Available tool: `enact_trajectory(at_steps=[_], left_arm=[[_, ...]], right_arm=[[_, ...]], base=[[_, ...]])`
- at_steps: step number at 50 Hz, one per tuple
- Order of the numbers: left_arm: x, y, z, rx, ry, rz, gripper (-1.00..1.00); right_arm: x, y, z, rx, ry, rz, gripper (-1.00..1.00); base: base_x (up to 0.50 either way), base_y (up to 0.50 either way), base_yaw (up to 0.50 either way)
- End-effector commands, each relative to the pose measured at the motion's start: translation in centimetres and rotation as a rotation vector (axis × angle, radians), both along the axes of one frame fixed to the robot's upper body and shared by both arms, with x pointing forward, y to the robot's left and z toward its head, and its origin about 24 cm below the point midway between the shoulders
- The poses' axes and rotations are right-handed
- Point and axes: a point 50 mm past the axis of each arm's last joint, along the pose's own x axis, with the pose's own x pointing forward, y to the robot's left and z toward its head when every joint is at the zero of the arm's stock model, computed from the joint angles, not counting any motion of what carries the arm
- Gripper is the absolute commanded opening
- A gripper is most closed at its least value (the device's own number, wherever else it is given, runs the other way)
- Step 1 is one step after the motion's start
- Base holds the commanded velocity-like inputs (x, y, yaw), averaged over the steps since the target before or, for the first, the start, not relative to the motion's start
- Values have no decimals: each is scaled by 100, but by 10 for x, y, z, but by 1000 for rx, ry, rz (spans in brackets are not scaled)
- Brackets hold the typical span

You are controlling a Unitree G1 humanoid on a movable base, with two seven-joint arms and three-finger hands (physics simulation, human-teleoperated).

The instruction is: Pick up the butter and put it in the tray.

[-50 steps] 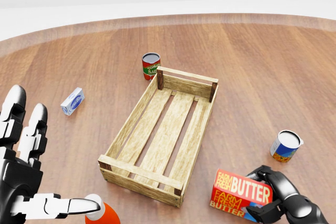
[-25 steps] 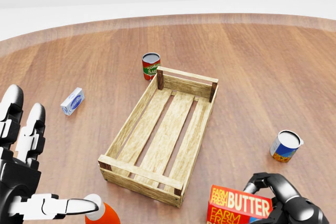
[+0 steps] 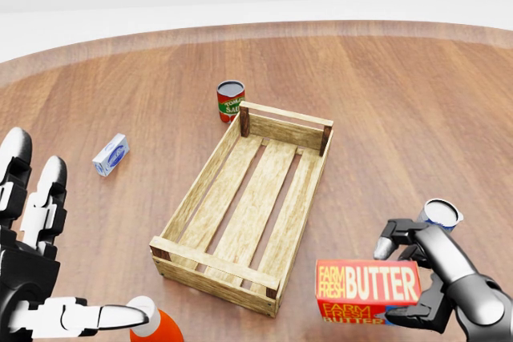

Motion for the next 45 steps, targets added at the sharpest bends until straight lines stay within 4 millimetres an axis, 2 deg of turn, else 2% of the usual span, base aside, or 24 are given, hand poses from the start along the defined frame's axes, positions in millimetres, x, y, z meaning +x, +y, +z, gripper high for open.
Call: enact_trajectory(at_steps=[1,7,14,18,23,28,38,45], left_arm=[[1,0,-1,0,4,1,100],[-1,0,1,1,-5,1,100],[-1,0,2,1,-7,-1,100],[-2,0,3,1,-12,-2,100],[-2,0,2,-1,-8,-2,100],[-2,0,2,-2,-9,-2,100],[-2,1,2,-4,-12,0,100],[-2,1,3,-4,-15,2,100]], right_arm=[[7,9,51,-32,-203,66,-100],[19,16,71,-24,-274,98,-100],[34,31,83,10,-328,123,-100],[39,32,86,32,-340,122,-100],[46,33,100,67,-402,107,-100],[50,39,102,97,-419,109,-100],[77,54,111,187,-444,79,-100],[93,67,109,267,-414,51,-100]], base=[[0,0,0],[0,0,0],[0,0,0],[0,0,0],[0,0,0],[0,0,0],[0,0,0],[0,0,0]])
